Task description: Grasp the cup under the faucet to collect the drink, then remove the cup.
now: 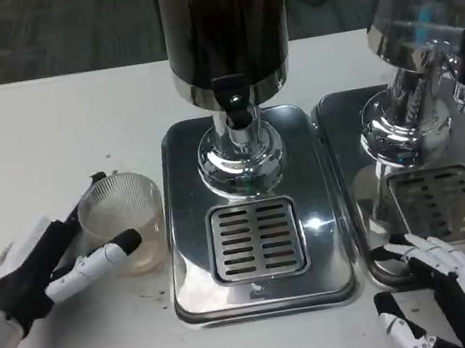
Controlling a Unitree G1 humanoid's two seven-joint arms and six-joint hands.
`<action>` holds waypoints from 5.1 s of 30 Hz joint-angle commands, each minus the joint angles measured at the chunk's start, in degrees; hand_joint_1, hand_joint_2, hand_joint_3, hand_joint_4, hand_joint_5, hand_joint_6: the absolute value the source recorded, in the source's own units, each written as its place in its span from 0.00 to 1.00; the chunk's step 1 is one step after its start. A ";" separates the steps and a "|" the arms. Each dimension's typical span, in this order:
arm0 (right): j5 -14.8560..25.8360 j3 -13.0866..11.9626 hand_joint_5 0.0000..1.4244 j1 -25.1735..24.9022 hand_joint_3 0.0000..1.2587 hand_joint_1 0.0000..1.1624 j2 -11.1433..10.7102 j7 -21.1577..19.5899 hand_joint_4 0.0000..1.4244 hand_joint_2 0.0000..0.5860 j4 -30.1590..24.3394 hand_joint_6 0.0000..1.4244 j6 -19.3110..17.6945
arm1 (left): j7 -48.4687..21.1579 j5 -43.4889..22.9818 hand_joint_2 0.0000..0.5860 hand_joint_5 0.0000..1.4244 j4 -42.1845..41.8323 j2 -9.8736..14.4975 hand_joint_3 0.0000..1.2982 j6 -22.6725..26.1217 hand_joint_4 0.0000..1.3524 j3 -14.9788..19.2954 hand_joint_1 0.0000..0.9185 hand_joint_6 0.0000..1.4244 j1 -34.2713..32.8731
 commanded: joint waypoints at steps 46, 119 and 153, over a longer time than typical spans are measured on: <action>2.99 -0.79 0.12 1.06 0.27 0.14 1.08 0.73 0.12 0.76 -0.97 0.22 0.21 | 16.58 11.10 0.03 0.39 -3.37 -2.00 0.19 3.96 0.26 -4.69 0.17 0.61 -0.34; 4.84 -0.12 0.12 1.56 0.27 0.09 3.82 0.13 0.13 0.85 -3.38 0.23 0.19 | 33.15 12.70 0.14 0.74 -9.39 -8.57 0.54 -2.91 0.64 -1.74 0.35 1.00 1.96; 2.29 1.48 0.13 4.03 0.29 0.11 11.30 -1.52 0.15 0.84 -12.84 0.24 1.01 | 30.98 16.10 0.14 0.74 1.31 -12.46 0.54 -2.63 0.64 -8.57 0.34 0.99 -7.47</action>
